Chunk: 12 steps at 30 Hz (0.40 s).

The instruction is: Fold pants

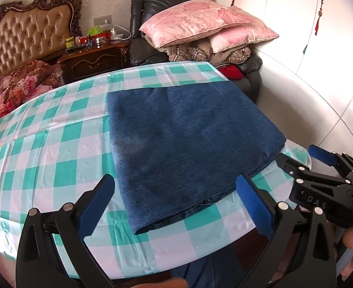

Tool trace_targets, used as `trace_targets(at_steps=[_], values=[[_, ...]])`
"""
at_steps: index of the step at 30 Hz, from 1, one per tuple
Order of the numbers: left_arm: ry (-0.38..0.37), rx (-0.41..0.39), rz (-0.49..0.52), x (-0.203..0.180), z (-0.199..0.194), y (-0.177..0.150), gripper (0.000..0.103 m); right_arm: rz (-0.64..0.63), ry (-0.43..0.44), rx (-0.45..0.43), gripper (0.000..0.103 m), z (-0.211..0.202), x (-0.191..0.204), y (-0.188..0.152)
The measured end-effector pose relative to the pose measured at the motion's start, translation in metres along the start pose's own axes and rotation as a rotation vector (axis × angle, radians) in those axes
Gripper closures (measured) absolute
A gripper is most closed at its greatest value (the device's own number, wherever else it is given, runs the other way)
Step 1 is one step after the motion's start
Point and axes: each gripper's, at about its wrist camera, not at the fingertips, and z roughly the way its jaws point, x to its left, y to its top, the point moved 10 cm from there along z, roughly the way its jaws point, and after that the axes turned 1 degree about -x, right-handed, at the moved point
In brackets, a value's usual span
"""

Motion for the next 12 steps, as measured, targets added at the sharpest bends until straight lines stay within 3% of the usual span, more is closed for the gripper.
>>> trace_targets(at_steps=[3,5,8,10,11,12], values=[[-0.035,-0.017,0.046,-0.012,0.001,0.003,0.002,0.009,0.004,0.001,0.024,0.000,-0.001,0.000],[-0.027,-0.026,0.020,-0.011,0.003,0.007,0.002,0.016,0.008,0.002,0.024,0.001,-0.002,0.000],[-0.076,-0.030,-0.004,-0.006,0.000,0.010,0.002,0.046,0.022,-0.012,0.024,-0.001,-0.004,0.003],[-0.046,-0.078,-0.032,0.018,-0.014,0.012,0.002,0.075,0.040,-0.018,0.024,0.001,-0.005,0.006],[-0.019,-0.113,-0.071,0.042,-0.027,0.010,0.002,0.088,0.051,-0.021,0.024,0.001,-0.004,0.007],[0.032,-0.155,-0.158,0.089,-0.045,0.000,0.002,0.117,0.073,-0.026,0.023,0.003,-0.004,0.009]])
